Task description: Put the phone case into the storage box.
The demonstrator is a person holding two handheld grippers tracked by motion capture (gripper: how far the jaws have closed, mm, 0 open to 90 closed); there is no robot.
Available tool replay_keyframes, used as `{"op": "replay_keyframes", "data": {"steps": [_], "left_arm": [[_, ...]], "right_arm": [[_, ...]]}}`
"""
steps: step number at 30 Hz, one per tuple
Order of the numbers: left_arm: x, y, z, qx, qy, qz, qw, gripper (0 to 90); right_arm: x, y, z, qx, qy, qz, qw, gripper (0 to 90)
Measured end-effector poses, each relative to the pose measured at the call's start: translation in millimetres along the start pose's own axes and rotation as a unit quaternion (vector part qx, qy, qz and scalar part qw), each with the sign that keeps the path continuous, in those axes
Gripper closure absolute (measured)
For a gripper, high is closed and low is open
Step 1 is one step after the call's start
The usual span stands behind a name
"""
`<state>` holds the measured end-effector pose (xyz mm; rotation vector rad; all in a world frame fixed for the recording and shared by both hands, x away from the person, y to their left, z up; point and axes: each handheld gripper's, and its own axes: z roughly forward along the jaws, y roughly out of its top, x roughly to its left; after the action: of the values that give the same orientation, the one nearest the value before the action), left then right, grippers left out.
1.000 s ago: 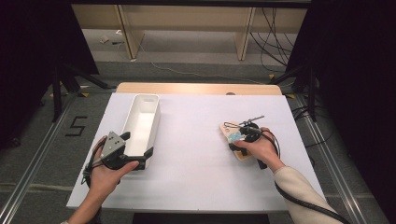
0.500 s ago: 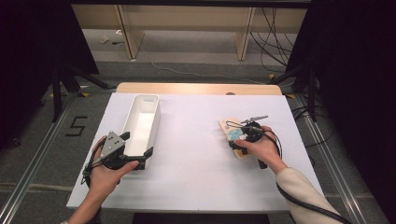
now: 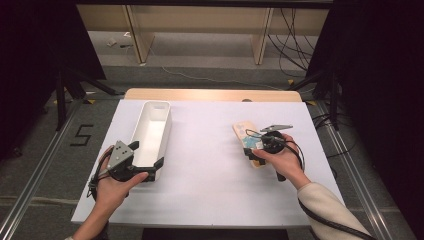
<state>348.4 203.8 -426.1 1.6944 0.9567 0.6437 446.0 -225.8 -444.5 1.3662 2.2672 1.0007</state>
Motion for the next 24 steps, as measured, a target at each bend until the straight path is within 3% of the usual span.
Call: {"op": "replay_keyframes", "data": {"steps": [6,24], "left_arm": [[0.3,0.4,0.6,-0.002,0.001,-0.001,1.0,0.0],[0.1,4.5,3.9,-0.006,0.003,0.002,1.0,0.0]], "right_arm": [[3.0,0.6,-6.8,-0.019,0.008,0.005,0.9998,11.8],[17.9,3.4,-15.9,-0.078,0.03,-0.014,0.9964,11.8]]}}
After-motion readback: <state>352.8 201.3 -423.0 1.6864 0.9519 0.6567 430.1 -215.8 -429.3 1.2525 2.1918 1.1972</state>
